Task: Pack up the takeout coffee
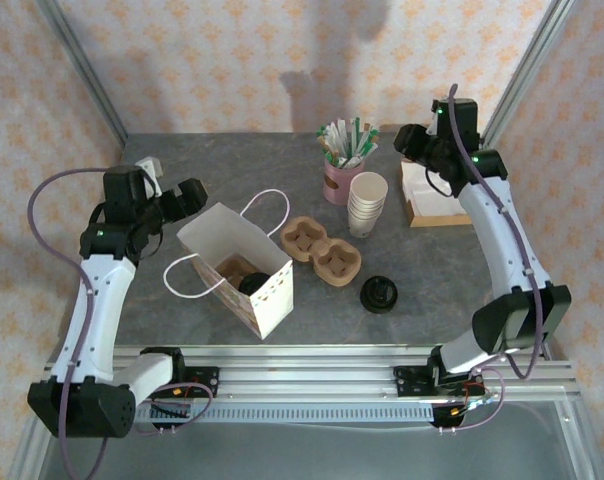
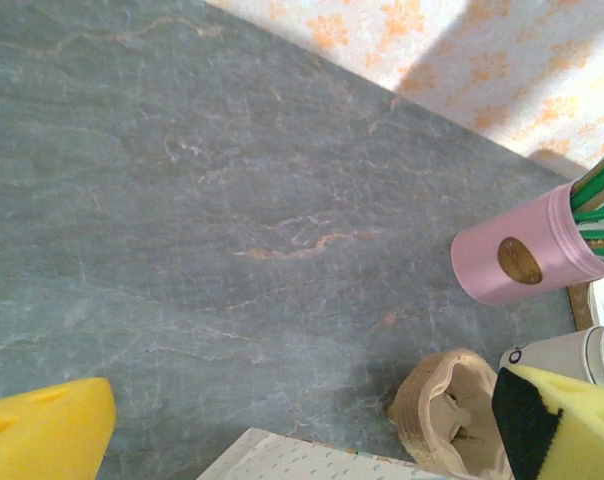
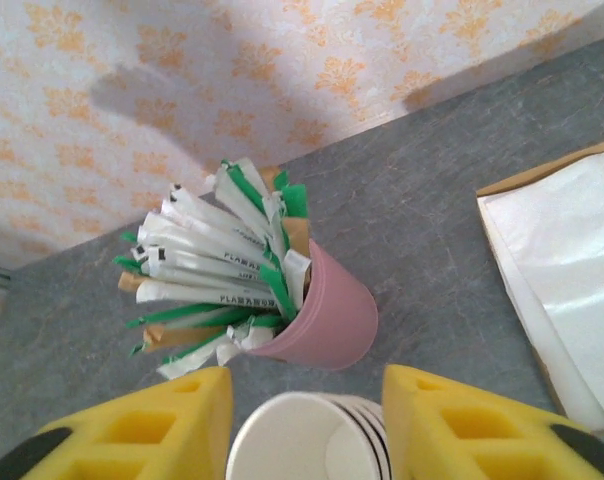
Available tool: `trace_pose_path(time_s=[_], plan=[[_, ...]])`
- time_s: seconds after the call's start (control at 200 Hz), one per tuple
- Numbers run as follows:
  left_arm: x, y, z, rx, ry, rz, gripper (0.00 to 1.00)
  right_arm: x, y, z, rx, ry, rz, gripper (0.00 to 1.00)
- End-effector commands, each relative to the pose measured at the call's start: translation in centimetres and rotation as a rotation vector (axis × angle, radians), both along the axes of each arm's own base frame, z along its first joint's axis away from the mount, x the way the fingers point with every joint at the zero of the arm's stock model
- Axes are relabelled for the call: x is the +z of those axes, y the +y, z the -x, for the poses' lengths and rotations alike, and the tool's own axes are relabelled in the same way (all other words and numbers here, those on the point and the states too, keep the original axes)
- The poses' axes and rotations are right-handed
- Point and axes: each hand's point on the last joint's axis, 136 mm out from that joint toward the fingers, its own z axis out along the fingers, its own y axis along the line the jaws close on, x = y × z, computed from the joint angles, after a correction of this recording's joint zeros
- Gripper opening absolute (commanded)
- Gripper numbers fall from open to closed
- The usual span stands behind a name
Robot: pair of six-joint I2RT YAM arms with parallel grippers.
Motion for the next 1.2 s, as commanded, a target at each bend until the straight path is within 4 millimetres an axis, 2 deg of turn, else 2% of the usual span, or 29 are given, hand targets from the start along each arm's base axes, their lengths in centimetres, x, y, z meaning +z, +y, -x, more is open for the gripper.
trace_pose_path(time_s=[0.0, 0.095, 0.13, 0.21, 0.345, 0.44, 0.525, 0.676, 0.791, 0.946, 1.056, 1.196], plan=[[1.5, 1.4, 0.7, 0.053, -0.074, -0.068, 0.99, -1.1, 1.0, -1.8, 0.033, 0.003, -0.073, 0.34], [2.0, 2.3, 1.3, 0.1, -0.105, -0.097, 0.99, -2.2, 0.7, -2.7, 0.024, 0.014, -0.083, 0.22], [2.3, 2.5, 1.5, 0.114, -0.117, -0.103, 0.99, -2.6, 0.6, -3.1, 0.017, 0.013, -0.101, 0.2], [2.6, 2.7, 1.7, 0.124, -0.14, -0.108, 0.99, -3.4, -0.2, -3.9, -0.014, -0.004, -0.191, 0.2], [2.8, 1.9, 1.6, 0.088, -0.165, -0.081, 0.97, -4.7, -2.0, -5.6, -0.037, -0.051, -0.453, 0.21], [3.0, 0.9, 1.4, 0.037, -0.181, -0.055, 0.96, -5.0, -2.6, -6.7, 0.018, -0.143, -0.594, 0.26], [3.1, 0.6, 1.4, 0.02, -0.194, -0.046, 0.95, -5.5, -2.8, -7.2, 0.079, -0.193, -0.642, 0.29], [3.2, 0.6, 1.4, 0.022, -0.215, -0.046, 0.95, -7.6, -2.4, -7.1, 0.143, -0.166, -0.531, 0.32], [3.0, 0.5, 1.3, 0.02, -0.214, -0.042, 0.95, -8.2, -2.6, -6.1, 0.15, -0.214, -0.323, 0.32], [2.7, 0.6, 1.2, 0.026, -0.198, -0.036, 0.95, -8.2, 0.1, -3.6, 0.26, -0.368, 0.004, 0.3], [2.7, 0.6, 1.2, 0.029, -0.197, -0.035, 0.95, -7.5, 2.1, -2.7, 0.323, -0.45, 0.014, 0.28], [2.6, 0.6, 1.2, 0.029, -0.197, -0.029, 0.95, -6.4, 2.9, -3.0, 0.332, -0.398, -0.025, 0.25]])
